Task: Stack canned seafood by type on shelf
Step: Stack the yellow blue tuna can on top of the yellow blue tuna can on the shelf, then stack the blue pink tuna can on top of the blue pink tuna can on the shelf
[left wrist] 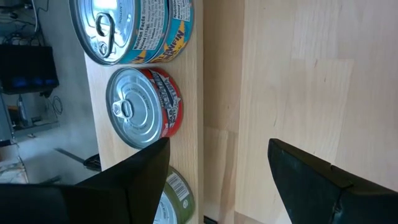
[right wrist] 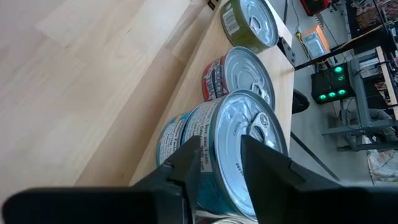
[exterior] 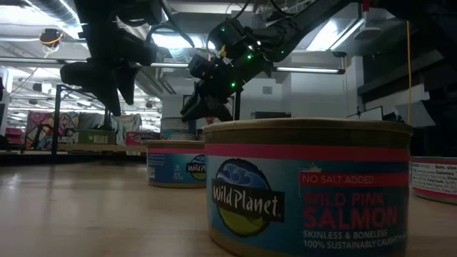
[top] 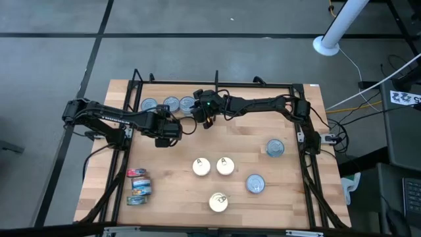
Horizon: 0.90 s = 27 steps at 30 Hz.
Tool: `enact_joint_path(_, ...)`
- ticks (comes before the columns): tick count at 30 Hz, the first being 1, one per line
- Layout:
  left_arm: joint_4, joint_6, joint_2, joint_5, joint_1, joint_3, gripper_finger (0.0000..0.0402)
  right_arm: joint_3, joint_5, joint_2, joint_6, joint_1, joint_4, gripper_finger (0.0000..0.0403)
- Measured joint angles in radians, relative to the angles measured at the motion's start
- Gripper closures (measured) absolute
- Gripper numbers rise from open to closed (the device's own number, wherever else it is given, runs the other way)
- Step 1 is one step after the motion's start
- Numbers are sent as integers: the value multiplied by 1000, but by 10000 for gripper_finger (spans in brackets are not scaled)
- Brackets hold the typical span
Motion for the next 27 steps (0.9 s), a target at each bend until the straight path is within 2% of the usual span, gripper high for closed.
enact_joint_path(4, 0, -4, 0, 0, 0, 0, 133, 0, 40, 0, 1, 9, 0, 284)
enact_joint_path(11, 2, -26, 0, 0, 0, 0, 133, 0, 202, 0, 1, 54, -1, 283)
enact_joint_path(22, 43, -34, 0, 7, 0, 0, 133, 0, 304, -2, 0, 122, -8, 283)
enact_joint_path(27, 107, -20, 0, 45, 0, 0, 133, 0, 368, -48, 4, 160, -119, 283)
